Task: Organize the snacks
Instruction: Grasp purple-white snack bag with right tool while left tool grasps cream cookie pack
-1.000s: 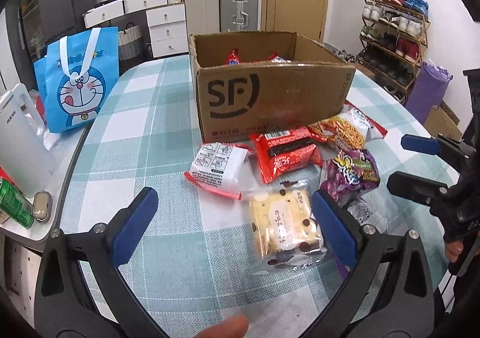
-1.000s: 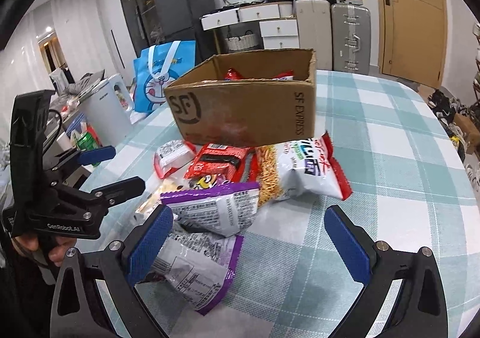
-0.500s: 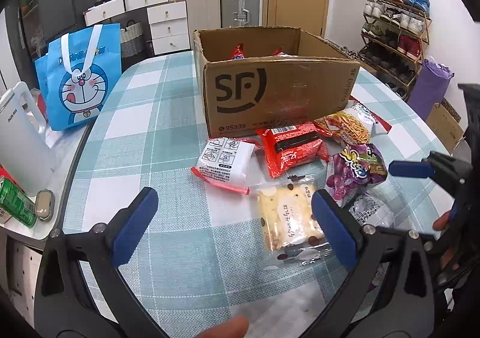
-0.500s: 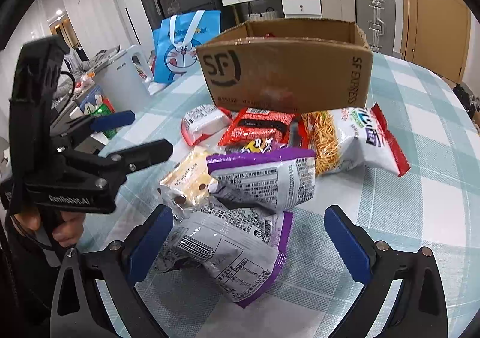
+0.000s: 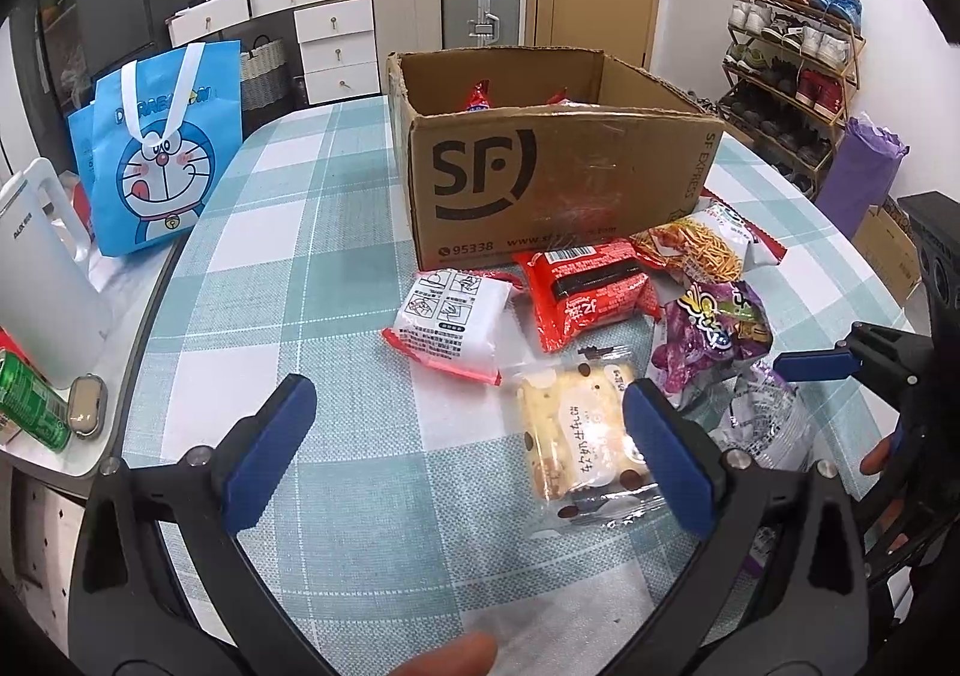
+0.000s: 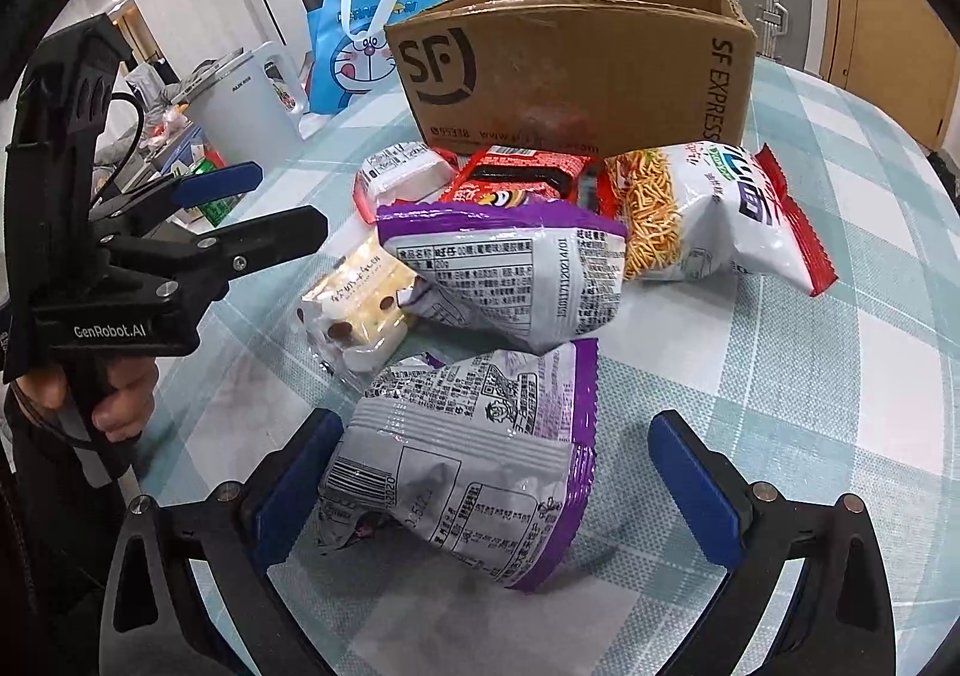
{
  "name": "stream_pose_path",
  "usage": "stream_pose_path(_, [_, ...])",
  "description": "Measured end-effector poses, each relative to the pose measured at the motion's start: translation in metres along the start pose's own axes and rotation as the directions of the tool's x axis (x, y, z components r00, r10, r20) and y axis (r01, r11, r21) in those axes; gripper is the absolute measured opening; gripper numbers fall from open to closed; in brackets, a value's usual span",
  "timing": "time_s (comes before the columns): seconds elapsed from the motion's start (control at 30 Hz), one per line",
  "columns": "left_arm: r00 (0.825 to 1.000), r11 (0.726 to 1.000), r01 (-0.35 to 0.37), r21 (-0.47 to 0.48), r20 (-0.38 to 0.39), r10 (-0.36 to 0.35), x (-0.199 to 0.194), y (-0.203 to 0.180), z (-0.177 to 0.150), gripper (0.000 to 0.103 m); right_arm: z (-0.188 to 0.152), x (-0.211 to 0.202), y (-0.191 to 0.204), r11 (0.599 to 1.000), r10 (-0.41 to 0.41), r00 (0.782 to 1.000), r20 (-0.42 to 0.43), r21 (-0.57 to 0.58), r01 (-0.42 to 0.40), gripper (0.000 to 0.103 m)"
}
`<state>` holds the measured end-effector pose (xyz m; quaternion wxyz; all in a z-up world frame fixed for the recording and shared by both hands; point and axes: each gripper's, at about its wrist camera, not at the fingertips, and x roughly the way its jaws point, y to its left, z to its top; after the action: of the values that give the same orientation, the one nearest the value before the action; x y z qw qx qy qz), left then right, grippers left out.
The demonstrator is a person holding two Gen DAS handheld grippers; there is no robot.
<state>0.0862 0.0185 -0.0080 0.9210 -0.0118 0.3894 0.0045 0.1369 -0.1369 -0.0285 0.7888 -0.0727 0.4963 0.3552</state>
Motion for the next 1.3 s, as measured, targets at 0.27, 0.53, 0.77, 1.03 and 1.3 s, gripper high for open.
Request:
stream_pose_path(0.27, [1.000,1.000,0.004,0.010,-0.004,-0.004,0.001,-0.003,-0.001,0.102,-0.002,-0.003,0.001,0.999,0.026,0.999,-0.026,-0.026,-0.026,0.097])
stream_pose_path(0.53, [1.000,1.000,0.005,0.015,-0.010,-0.005,0.002,-0.005,-0.002,0.102,-0.005,-0.005,0.004,0.996,0.073,0.997,-0.033,-0.056,-0.075,0.080])
stream_pose_path(0.77, [1.000,1.000,0.009,0.030,-0.014,-0.009,0.003,-0.010,-0.004,0.102,-0.003,-0.011,-0.001,0.997,0.063,0.998,0.020,-0.043,-0.062,0.061])
stream_pose_path(1.03, [0.999,0.999,0.022,0.040,-0.038,-0.021,0.008,-0.013,-0.006,0.102,0.001,-0.037,-0.017,0.999,0.030,0.988,0.150,0.010,-0.032,0.053])
stream_pose_path(1.3, [0.996,0.996,0.057,0.062,-0.076,-0.053,0.018,-0.028,-0.012,0.102,0.002,-0.065,-0.028,0.999,0.006,0.966,0.260,0.044,-0.018,0.048])
